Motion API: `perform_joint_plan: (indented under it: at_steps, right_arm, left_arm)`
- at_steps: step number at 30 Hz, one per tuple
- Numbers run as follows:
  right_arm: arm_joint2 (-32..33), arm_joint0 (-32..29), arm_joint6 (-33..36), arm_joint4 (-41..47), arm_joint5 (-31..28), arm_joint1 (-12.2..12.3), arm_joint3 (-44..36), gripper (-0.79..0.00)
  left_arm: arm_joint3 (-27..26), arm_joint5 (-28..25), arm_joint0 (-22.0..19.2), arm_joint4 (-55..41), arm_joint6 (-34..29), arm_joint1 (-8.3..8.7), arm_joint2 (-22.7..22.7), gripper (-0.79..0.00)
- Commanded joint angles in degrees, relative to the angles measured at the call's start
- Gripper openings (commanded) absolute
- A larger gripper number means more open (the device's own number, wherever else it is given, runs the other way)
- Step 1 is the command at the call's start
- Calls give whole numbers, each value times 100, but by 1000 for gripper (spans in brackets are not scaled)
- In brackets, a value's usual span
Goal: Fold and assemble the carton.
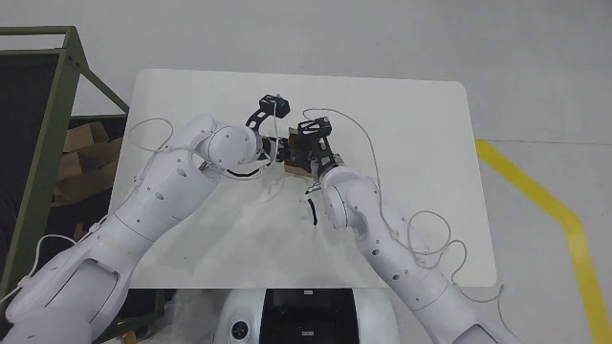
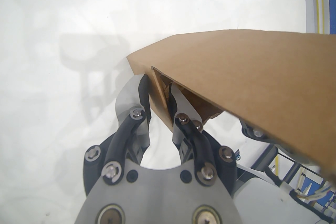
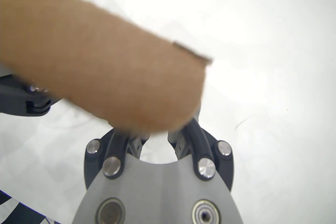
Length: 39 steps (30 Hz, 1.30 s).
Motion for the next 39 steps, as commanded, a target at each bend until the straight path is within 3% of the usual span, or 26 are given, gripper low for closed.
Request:
perform_joint_plan:
  at_steps: [1, 9, 17, 30, 33, 34, 37, 39]
  right_arm:
    - [7, -12, 5, -19, -15, -7, -6, -779]
    - [31, -48, 18, -89, -50, -36, -26, -785]
    - [82, -79, 34, -149, -57, -62, -45, -785]
    - [153, -83, 102, -209, -147, -104, -37, -785]
    - [164, -79, 118, -211, -173, -116, -25, -751]
    - [170, -78, 120, -212, -175, -119, -23, -733]
    - [180, -80, 137, -221, -174, -131, -14, -686]
    - [189, -79, 146, -234, -173, -137, -5, -680]
  left_arm:
    - [-15, 5, 23, 17, 9, -5, -15, -662]
    - [-55, 17, 89, 54, -18, -21, -82, -680]
    - [-76, 8, 131, 93, -41, -43, -132, -785]
    - [-53, -24, 158, 73, -88, -94, -184, -785]
    - [-38, -33, 165, 50, -94, -105, -202, -785]
    - [-31, -43, 165, 48, -96, -107, -209, -736]
    - [-12, -47, 169, 32, -104, -114, -239, -422]
    - [-7, -61, 174, 36, -112, -117, -256, -403]
